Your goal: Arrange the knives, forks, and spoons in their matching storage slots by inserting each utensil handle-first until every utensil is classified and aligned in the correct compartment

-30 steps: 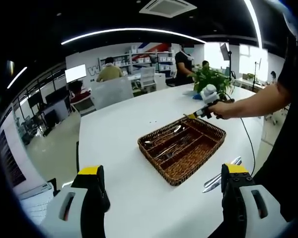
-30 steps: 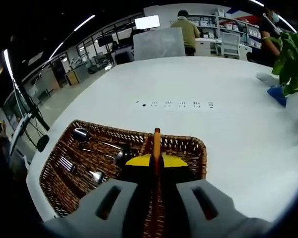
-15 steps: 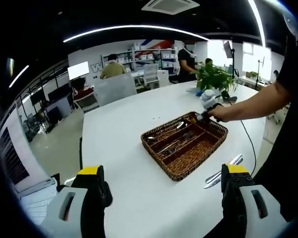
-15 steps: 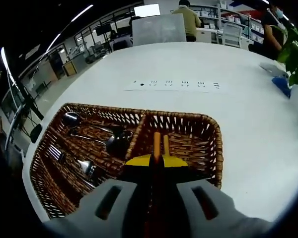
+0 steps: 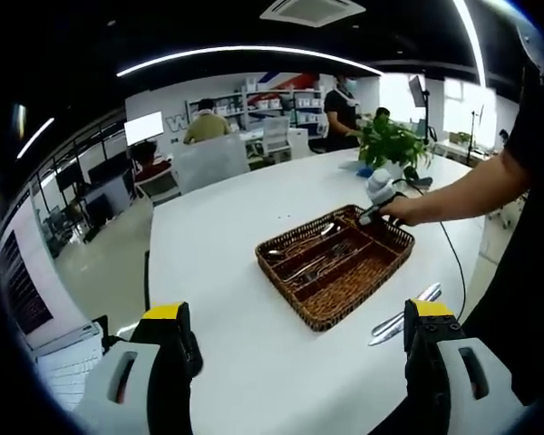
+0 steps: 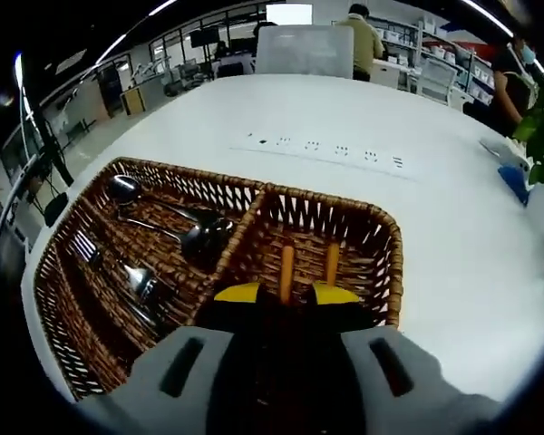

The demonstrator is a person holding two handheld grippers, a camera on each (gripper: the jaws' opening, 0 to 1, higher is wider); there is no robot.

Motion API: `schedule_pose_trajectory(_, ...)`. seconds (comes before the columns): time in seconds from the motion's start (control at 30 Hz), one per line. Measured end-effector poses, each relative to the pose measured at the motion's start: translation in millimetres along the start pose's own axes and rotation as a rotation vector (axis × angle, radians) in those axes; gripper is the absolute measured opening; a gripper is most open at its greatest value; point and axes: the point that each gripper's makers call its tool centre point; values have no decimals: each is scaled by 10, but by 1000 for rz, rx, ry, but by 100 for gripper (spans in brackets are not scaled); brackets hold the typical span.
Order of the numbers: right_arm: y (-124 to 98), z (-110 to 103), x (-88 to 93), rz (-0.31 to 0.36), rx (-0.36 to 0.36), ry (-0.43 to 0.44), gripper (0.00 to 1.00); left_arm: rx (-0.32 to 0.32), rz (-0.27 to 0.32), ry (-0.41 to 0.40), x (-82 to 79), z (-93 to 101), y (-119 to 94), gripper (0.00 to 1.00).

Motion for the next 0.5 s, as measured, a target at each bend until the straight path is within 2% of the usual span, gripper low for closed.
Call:
schedule_pose_trajectory(0.17,-174,26,-57,40,1,-55,28,16,8,12,-9,46,24,99)
schedule_pose_trajectory(0.27,-273,67,-96,84,-11,-70,39,28,22,18,-25,68,37,99)
schedule_pose_trajectory(0.3,-367,69,-89,85,-7,-76,43,35,26,19,-22,75,44,99)
schedule_pose_trajectory(0.5,-749,198,-247,192,11,-53,63,66,44,29,-36,140,87,99)
Point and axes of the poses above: the point that each gripper's makers call its tool centre point, and the gripper's own axes: y roughly forward along the fingers, z roughly to its right, x roughly out of its underside, and after that the axes turned 13 degrees about -y, right-handed
